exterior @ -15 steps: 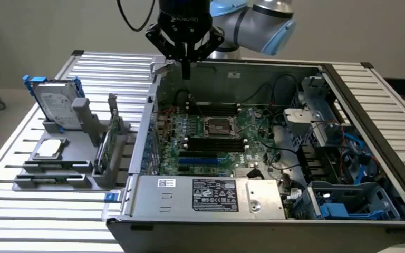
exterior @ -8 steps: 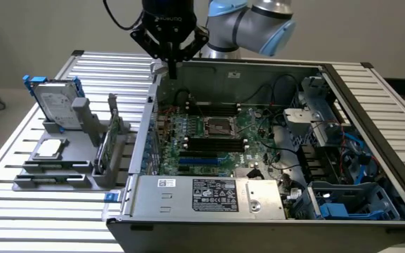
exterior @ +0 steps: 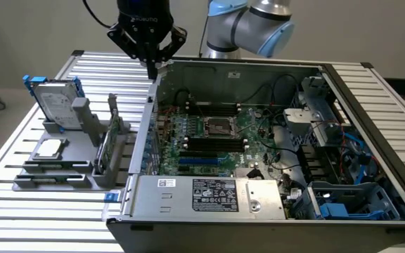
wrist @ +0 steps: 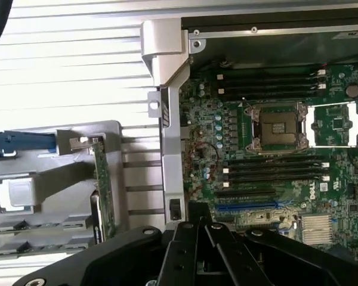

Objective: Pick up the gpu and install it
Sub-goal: 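Reach for the gpu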

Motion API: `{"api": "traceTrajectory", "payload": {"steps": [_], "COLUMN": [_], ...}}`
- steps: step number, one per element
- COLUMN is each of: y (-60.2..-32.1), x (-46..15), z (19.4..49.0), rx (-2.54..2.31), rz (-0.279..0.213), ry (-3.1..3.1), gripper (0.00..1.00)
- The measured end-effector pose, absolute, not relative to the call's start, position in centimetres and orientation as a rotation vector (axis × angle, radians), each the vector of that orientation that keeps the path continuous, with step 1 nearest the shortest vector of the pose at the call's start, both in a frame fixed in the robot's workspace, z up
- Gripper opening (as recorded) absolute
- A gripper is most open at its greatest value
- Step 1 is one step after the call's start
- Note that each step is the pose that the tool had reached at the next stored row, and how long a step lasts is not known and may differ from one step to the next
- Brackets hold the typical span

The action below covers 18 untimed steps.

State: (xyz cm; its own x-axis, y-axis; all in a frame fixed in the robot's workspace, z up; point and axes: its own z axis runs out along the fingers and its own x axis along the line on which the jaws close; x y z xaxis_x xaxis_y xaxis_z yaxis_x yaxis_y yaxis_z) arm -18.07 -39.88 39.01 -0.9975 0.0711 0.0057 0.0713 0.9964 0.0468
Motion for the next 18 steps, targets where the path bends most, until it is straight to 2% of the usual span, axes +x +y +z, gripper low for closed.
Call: {"api": "traceTrajectory", "payload": {"steps": [18], "y": [-40.2], "x": [-23.5], "z": [37.7], "rx": [-0.109], "rz": [-0.063], "ry": [-3.097], "gripper": [0.11]}}
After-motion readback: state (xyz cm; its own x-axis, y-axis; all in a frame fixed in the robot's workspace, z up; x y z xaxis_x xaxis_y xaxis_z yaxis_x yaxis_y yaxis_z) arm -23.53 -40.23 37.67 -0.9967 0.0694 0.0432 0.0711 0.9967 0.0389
